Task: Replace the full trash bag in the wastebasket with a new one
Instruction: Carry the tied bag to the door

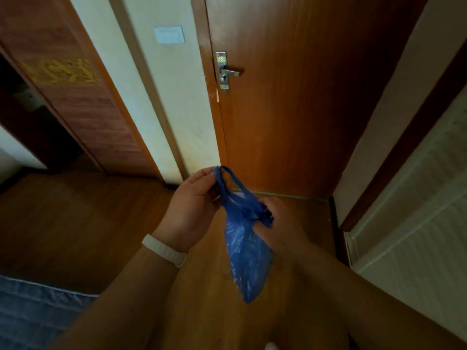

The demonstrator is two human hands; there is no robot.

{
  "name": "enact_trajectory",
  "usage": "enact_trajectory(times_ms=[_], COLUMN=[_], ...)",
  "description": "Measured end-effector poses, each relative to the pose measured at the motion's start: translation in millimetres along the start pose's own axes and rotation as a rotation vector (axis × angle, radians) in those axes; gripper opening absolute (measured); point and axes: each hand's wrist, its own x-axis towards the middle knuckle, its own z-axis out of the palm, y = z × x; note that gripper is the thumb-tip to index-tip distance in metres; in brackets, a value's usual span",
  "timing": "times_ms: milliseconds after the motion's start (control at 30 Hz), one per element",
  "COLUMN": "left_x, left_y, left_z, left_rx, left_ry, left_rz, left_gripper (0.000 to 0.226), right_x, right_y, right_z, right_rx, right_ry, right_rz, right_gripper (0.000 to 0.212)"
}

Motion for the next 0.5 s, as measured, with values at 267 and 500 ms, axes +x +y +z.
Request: enact_trajectory(times_ms=[267,500], left_x=[87,184], left_y=[20,49], left_z=[-59,-145], left_rx=[-0.055,-0.119], left_ry=[0.013,-0.023], left_rz=[0.02,-0.02], left_gripper=[0.019,0.029], right_x=[93,194], right_y=[2,-7], right_z=[53,122], right_rx=[0.066,0.021], right_ry=[-0.075,-0.08], right_rz=[-0.027,0.084], right_gripper=[0.019,0.021])
